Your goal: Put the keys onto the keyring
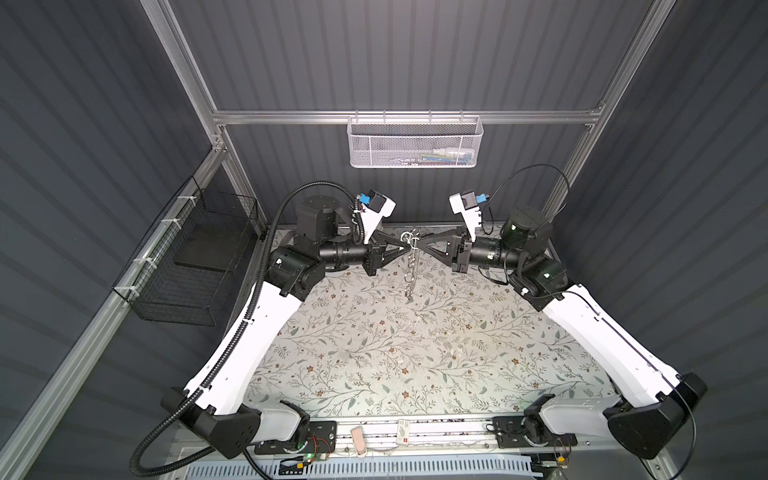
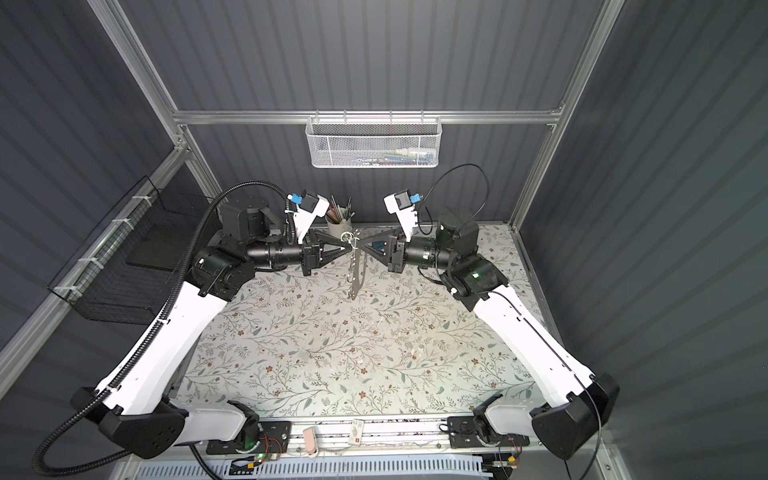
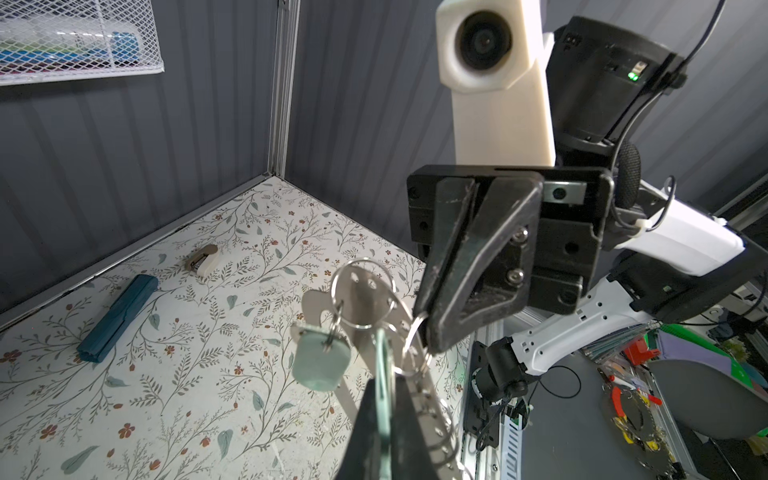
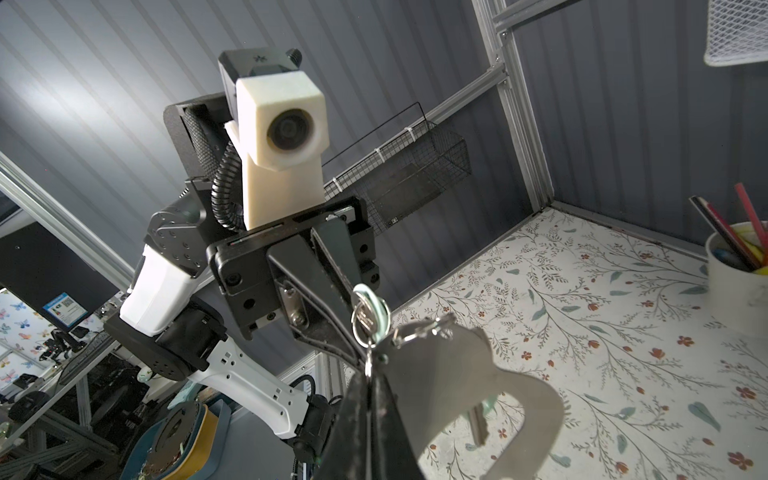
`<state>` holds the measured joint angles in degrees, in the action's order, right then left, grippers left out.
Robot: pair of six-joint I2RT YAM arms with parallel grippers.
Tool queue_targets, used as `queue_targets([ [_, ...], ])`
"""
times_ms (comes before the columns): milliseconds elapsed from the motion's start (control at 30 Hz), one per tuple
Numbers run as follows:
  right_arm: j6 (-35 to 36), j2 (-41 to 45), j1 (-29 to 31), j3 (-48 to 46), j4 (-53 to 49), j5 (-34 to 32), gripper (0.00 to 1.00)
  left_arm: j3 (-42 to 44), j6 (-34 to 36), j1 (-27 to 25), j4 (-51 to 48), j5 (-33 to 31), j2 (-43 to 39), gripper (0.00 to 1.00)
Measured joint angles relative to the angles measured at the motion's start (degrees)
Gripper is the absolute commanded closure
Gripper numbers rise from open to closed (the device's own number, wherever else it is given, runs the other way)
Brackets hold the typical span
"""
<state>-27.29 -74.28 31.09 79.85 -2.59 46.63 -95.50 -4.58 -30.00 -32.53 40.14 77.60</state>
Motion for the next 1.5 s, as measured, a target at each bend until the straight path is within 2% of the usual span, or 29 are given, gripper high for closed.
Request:
queue_targets([
  [67,0.15,0.31,0.02,-0.26,-0.55,-0.55,0.56,-0.13,0.11,0.09,-0.07,-0.5,0.0,1.0],
  [300,-0.2,2.78,0.09,-3.15,-0.22,-2.69,0.5,-0.31,0.13,0.15,-0.09,-1.4,0.0,1.0],
  [600,0.42,3.41,1.73,-4.83,-1.05,-5.79,0.5,-0.31,0.13,0.15,-0.09,-1.42,0.0,1.0],
  [867,4.83,3.34,3.58,-4.37,-5.84,-10.58,0.49,-0.31,0.11,0.15,-0.07,-1.4,0.0,1.0],
  [1067,9.4,3.3,5.7,-3.63,-9.46,-15.04,0.69,-0.31,0.11,0.15,-0.04,-1.18,0.0,1.0],
  [1200,12.68,3.23,7.69,-2.99,-11.47,-17.97,0.78,-0.31,0.11,0.15,-0.04,-1.16,0.0,1.0],
  [1267,14.03,3.23,8.5,-2.86,-12.22,-19.3,0.88,-0.31,0.11,0.15,-0.04,-1.14,0.0,1.0],
  [1500,18.45,3.23,10.36,-1.75,-14.08,-24.24,0.96,-0.31,0.13,0.2,-0.07,-1.18,0.0,1.0],
])
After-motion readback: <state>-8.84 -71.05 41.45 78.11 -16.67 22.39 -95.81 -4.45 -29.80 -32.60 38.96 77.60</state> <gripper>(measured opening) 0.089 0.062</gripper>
